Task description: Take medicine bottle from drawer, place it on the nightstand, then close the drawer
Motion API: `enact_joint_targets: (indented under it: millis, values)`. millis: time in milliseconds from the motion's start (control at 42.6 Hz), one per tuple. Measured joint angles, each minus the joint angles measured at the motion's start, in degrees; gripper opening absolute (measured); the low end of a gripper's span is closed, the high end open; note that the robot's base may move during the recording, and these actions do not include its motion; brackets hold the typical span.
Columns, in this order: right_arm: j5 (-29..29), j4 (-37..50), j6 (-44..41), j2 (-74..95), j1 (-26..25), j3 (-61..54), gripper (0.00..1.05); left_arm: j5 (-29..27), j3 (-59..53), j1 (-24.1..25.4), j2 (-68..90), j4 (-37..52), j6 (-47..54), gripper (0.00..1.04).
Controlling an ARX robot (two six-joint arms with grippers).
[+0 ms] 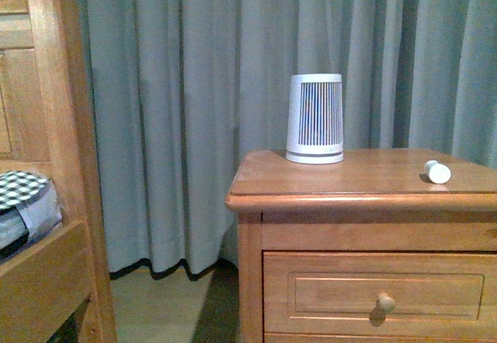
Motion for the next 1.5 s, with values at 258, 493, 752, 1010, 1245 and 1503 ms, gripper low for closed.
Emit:
enact_joint_targets:
  millis: [258, 493, 752, 1010, 1245, 1503]
  values:
    - [-5.22, -14.78, 1.07, -37.27, -5.55, -16.33, 0.98, 0.00, 0.00, 0.00, 0.02, 0.00, 0.00, 0.98]
    - [-3.67, -27.52, 2.01, -65.24, -4.57, -25.92, 0.98, -0.02, 0.00, 0.00, 0.00, 0.00, 0.00, 0.98]
    - [-0.44, -32.15, 0.74, -76.98, -1.81, -29.35, 0.98, 0.00, 0.00, 0.00, 0.00, 0.00, 0.00, 0.98]
    - [-11.39, -25.62, -3.76, -81.20, -3.82, -32.52, 0.82, 0.00, 0.00, 0.00, 0.02, 0.00, -0.02, 0.98]
    - [-6.99, -24.90, -6.43, -83.82, 3.43, -34.42, 0.40, 0.02, 0.00, 0.00, 0.02, 0.00, -0.02, 0.98]
    - [-7.04, -24.85, -7.02, -85.33, 3.61, -35.58, 0.03, 0.02, 0.00, 0.00, 0.00, 0.00, 0.00, 0.98]
